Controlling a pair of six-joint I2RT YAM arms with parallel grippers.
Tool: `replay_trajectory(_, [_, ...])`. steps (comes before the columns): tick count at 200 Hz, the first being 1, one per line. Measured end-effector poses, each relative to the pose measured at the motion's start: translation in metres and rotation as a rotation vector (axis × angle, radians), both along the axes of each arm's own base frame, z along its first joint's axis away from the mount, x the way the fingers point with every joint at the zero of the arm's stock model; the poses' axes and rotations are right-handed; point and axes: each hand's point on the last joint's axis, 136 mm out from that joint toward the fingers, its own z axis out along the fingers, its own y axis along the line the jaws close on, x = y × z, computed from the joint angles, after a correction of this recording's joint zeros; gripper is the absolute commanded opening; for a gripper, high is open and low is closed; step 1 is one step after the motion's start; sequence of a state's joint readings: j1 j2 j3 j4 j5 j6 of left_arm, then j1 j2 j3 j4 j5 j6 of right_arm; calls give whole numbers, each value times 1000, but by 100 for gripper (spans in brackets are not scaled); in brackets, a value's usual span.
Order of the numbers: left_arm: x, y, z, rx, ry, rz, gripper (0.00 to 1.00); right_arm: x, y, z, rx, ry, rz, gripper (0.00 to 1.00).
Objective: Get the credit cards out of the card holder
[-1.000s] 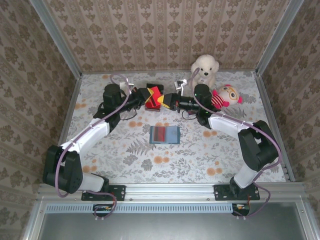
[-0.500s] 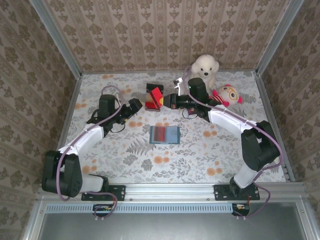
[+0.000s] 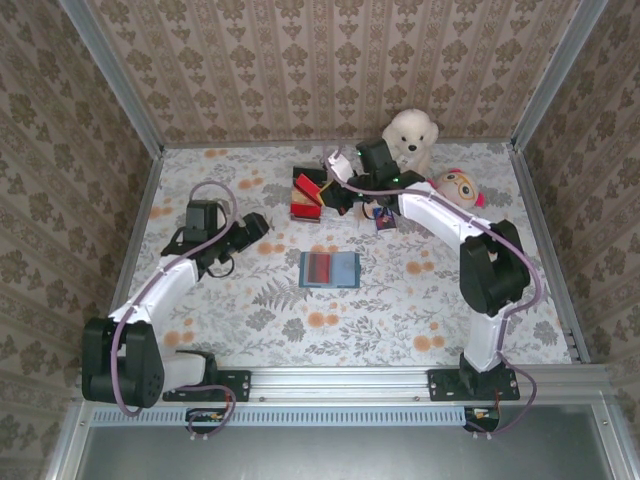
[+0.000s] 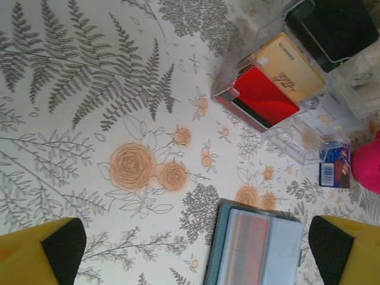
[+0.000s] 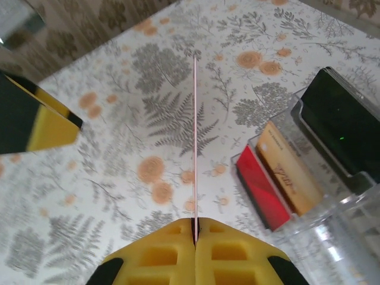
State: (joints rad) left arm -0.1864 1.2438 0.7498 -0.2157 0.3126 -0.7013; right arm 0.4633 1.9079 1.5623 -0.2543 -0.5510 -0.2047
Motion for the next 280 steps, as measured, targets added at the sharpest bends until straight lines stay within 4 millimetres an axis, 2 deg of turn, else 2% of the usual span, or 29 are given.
replay_trajectory(53, [-9, 3, -7, 28, 46, -22, 100, 12, 8, -46, -176, -79, 161, 0])
replay_trajectory(79, [-9, 2, -15, 33, 71, -38, 100, 18, 13, -59, -224, -107, 233, 0])
replay_trajectory(122, [-11, -1, -35, 25, 140, -52, 100, 25, 19, -76, -282, -145, 308, 0])
replay_trajectory(216, [-14, -7, -40, -3, 166, -78, 100, 46, 16, -109, -408, -205, 349, 0])
replay_trajectory(280, [-15, -12, -57, -24, 220, -98, 100, 50, 11, -110, -465, -235, 373, 0])
